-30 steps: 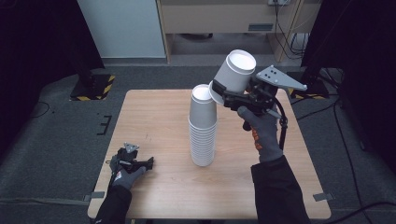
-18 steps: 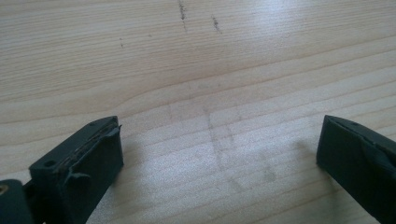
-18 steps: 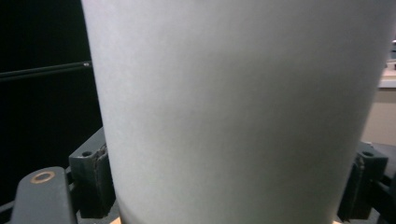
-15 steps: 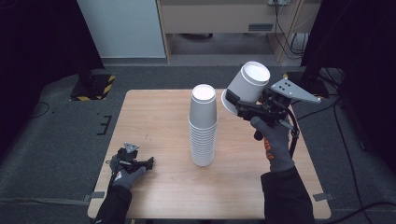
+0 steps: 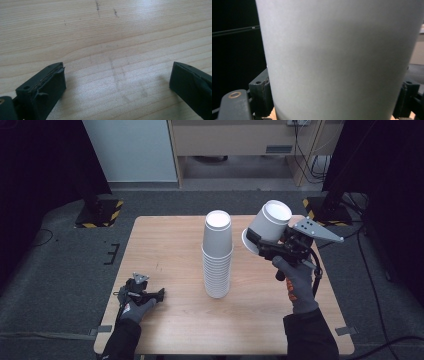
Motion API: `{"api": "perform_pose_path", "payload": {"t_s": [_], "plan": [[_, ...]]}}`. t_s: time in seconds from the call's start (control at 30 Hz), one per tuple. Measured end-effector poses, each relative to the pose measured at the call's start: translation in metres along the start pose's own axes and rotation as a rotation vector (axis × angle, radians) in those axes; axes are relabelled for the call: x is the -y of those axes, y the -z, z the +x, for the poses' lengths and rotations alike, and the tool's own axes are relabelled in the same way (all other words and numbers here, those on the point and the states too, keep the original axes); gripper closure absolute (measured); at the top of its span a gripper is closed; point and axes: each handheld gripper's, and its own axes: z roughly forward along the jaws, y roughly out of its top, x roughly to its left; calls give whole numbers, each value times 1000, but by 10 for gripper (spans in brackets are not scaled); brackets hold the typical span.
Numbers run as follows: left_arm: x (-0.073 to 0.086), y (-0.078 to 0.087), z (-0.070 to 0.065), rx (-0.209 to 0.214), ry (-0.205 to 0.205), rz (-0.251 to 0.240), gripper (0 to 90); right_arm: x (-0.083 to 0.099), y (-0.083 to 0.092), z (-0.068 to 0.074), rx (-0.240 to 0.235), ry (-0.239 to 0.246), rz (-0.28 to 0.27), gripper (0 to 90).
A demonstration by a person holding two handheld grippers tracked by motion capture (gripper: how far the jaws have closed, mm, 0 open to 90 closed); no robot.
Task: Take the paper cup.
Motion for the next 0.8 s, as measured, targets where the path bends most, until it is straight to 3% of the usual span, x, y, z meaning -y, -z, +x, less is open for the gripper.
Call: {"api": "perform_pose_path", "payload": {"t_s": [0.57,0.8], "plan": [[1,1,-1,-2,-6,-2,0,38,20,-17,8,-58,45,152],[2,3,0,-12,12,-18,51,53,33,-29,20,-98,53,152]]}}
